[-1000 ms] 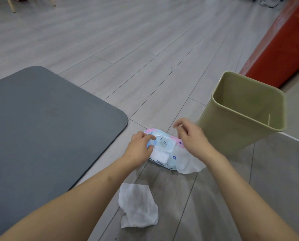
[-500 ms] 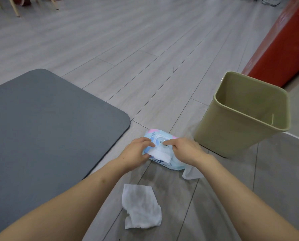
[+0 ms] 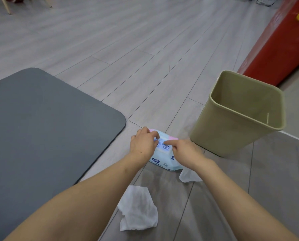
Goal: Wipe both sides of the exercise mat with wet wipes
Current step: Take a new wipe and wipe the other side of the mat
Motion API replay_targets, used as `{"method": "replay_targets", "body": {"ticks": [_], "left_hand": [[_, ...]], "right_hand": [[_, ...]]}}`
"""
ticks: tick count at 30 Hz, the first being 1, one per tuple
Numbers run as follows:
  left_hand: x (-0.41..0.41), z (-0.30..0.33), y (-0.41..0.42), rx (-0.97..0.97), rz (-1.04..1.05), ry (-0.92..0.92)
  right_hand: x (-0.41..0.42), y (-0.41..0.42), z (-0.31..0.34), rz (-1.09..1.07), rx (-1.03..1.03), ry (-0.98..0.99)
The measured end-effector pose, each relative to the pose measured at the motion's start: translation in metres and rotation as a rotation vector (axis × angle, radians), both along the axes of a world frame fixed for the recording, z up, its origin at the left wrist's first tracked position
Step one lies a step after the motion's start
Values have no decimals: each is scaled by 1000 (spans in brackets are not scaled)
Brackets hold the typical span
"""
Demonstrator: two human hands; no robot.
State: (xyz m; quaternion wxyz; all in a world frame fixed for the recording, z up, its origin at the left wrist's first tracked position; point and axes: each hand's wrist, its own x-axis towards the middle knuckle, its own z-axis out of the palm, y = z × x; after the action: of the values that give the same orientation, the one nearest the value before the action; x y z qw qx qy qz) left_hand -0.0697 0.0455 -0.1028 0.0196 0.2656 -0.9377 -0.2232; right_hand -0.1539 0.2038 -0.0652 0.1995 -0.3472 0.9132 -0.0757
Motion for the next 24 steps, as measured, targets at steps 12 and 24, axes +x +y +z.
{"method": "replay_targets", "body": {"ticks": [12,24], "left_hand": [[-1,2,-13,54,-89,-143],[59,58,-11,1052,-139,237]], "right_hand": [[-11,-2,-8,-232,-265,-281],[13,-49,79,-328,-1047,-844]]}}
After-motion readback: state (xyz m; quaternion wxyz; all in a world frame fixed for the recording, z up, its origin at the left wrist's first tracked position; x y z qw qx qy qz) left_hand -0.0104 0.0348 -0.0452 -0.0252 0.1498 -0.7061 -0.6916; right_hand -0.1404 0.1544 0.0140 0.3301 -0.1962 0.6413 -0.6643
